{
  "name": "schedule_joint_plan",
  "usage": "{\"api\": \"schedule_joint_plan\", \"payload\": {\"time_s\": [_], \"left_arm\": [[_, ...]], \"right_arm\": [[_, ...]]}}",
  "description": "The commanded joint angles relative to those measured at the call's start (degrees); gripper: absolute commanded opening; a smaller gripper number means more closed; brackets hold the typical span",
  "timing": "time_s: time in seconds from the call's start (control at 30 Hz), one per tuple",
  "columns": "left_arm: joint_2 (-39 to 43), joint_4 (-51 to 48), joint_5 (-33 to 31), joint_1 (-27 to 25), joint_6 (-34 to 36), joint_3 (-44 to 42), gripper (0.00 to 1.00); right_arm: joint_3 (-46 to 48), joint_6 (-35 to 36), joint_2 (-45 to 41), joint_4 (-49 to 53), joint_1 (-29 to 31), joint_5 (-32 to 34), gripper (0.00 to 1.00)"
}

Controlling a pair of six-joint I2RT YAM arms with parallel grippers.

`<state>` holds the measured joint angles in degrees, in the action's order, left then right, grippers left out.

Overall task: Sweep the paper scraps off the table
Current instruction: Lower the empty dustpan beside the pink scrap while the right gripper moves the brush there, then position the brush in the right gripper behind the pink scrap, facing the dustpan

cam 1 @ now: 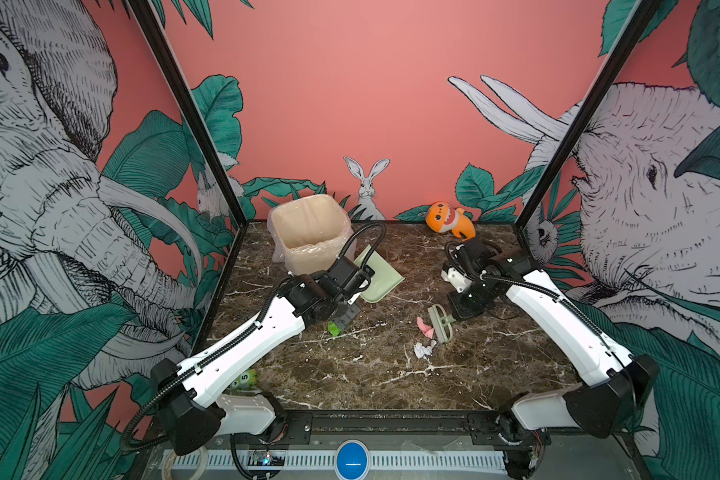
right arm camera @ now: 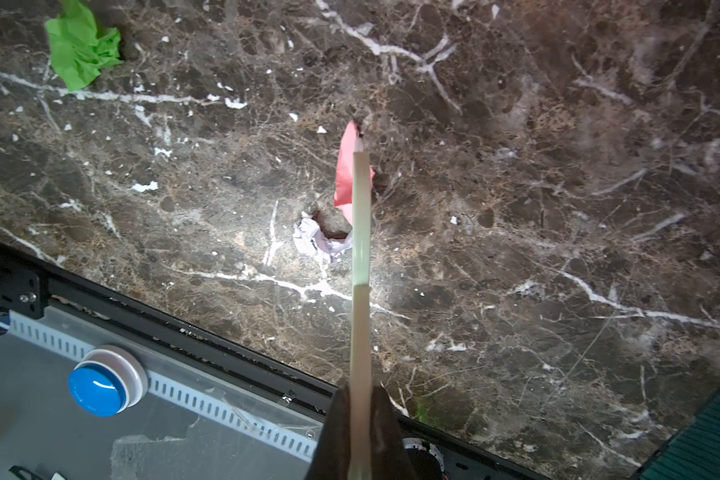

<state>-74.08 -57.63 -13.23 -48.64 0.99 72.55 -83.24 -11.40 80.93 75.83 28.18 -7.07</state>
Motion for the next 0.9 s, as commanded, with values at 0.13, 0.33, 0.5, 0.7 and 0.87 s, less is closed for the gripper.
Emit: {"api": "schedule_joint_plan", "payload": {"time_s": [0.13,0.33,0.5,0.7,0.87], "left_arm": [[-5.3,-2.42,6.62,-4.18,-3.36,-4.93,0.15],[-11.09,-2.47,8.45,-5.15,-1.89,-5.52,0.15],[-15.29,-3.29,9.39,-5.23,-0.4,-4.53,0.15],[-17.6,-3.62,9.81,-5.23,1.33,-4.79,0.15],[-19.68,-4.02,9.4,-5.41,2.53,-5.05,0.15]], "right_arm": [[-4.08,2.42,5.97,-0.88,-0.94,7.42,0.0],[-6.32,2.11,9.31,-2.88,-0.94,8.07,0.0],[-5.41,1.21,10.39,-5.21,-0.92,6.94,0.0],[-4.61,0.61,12.1,-6.58,-0.87,6.11,0.0],[-3.61,0.33,12.46,-7.36,-0.84,5.52,0.0]]}}
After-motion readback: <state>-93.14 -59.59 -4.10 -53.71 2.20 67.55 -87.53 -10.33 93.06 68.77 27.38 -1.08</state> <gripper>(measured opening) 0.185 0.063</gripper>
